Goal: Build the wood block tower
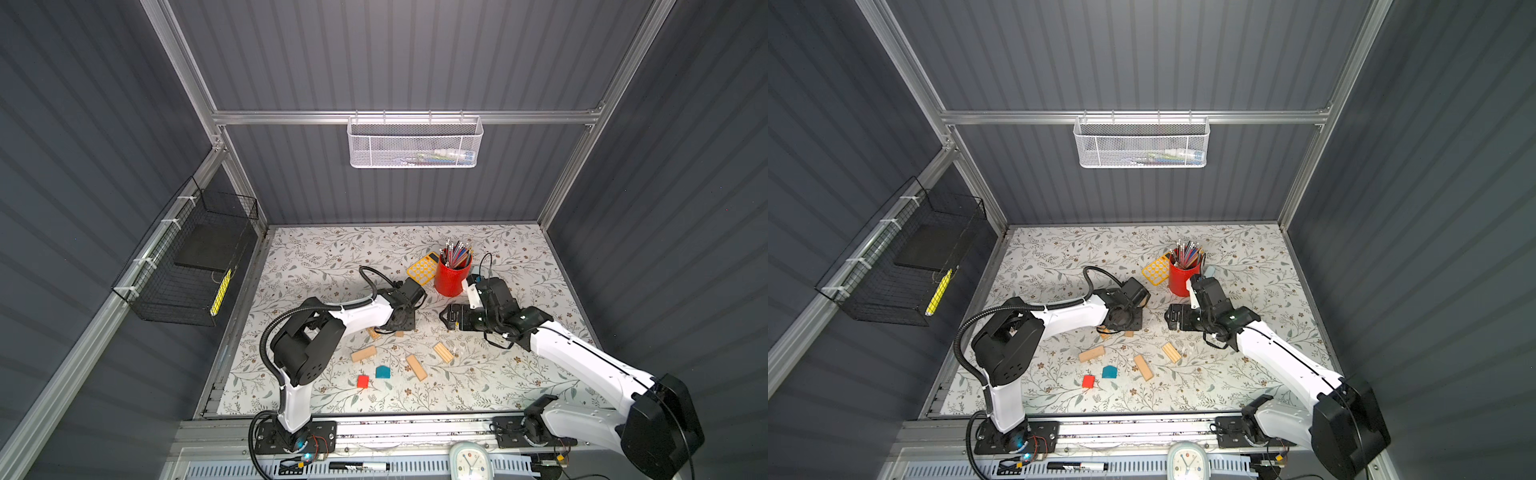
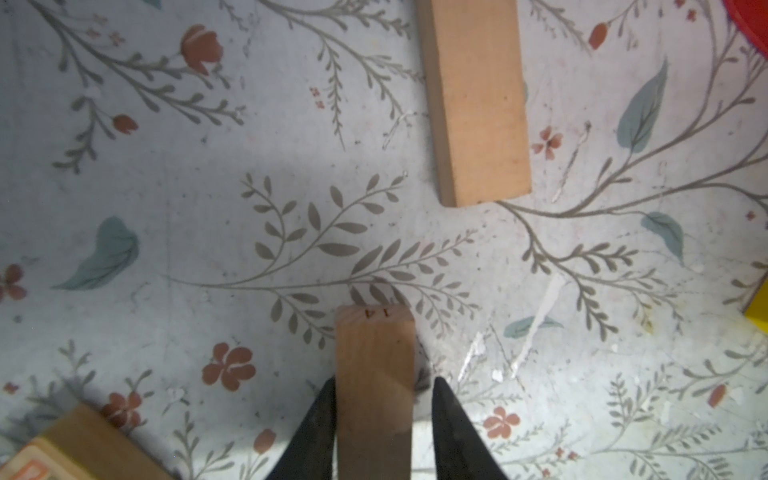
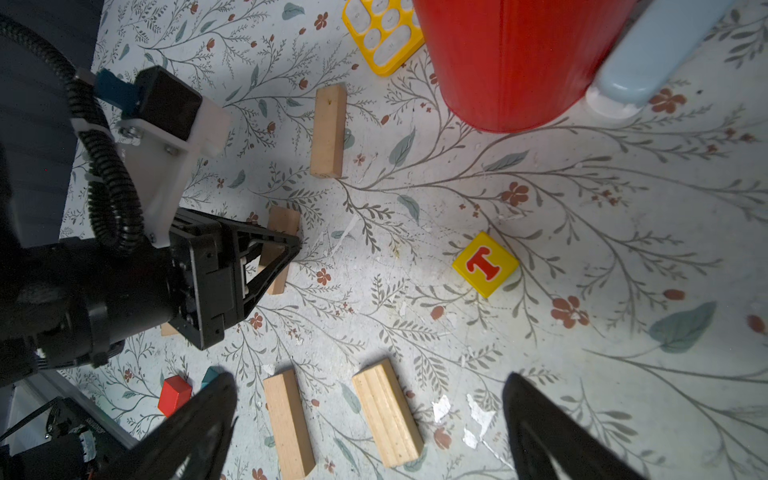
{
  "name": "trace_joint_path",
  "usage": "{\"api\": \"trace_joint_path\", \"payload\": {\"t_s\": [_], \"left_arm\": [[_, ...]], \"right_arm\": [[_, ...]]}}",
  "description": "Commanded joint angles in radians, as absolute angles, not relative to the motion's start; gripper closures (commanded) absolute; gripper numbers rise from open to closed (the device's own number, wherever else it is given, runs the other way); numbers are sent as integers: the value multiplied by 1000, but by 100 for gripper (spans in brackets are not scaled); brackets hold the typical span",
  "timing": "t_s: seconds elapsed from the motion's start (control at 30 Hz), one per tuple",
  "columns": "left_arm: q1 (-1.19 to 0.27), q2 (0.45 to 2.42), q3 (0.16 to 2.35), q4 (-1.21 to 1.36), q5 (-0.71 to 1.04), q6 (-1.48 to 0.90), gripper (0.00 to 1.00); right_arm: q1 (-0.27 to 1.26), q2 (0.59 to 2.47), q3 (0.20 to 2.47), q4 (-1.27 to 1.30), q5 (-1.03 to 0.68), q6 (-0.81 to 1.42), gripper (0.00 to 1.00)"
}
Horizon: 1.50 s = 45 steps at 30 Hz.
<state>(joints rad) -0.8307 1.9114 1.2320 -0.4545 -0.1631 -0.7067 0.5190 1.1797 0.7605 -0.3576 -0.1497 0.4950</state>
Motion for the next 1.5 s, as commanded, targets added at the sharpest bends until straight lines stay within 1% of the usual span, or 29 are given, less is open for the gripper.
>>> {"api": "trace_joint_path", "payload": {"t_s": [0.0, 0.17, 0.3, 0.43, 0.47, 0.5, 0.63, 0.8, 1.0, 1.17, 1.47], "left_arm": [[-836, 1873, 1208, -492, -152, -701, 59], [-836, 1776, 1176, -496, -202, -716, 52], [-836, 1691, 1137, -505, -258, -726, 49], [-834, 1596, 1090, -529, -317, -744, 48], [-834, 1574, 1080, -532, -327, -749, 47], [-834, 1549, 1068, -536, -341, -756, 46], [-829, 1461, 1020, -544, -389, -789, 44], [-806, 1391, 963, -524, -382, -817, 43], [-772, 1365, 922, -500, -371, -828, 43], [-727, 1338, 882, -444, -346, -823, 42], [-700, 1347, 890, -433, -358, -804, 41]], "right_arm": [[522, 1181, 797, -383, -144, 476, 1], [525, 1213, 847, -421, -137, 469, 1], [546, 1278, 910, -448, -137, 469, 1], [600, 1352, 990, -472, -137, 469, 1], [612, 1368, 1004, -475, -79, 411, 1], [627, 1389, 1026, -481, -53, 410, 2], [664, 1504, 1118, -499, -4, 417, 5], [719, 1660, 1237, -533, 77, 418, 8], [723, 1802, 1330, -505, 86, 480, 18], [723, 1909, 1393, -497, 145, 520, 28], [717, 2033, 1492, -488, 164, 542, 43]]}}
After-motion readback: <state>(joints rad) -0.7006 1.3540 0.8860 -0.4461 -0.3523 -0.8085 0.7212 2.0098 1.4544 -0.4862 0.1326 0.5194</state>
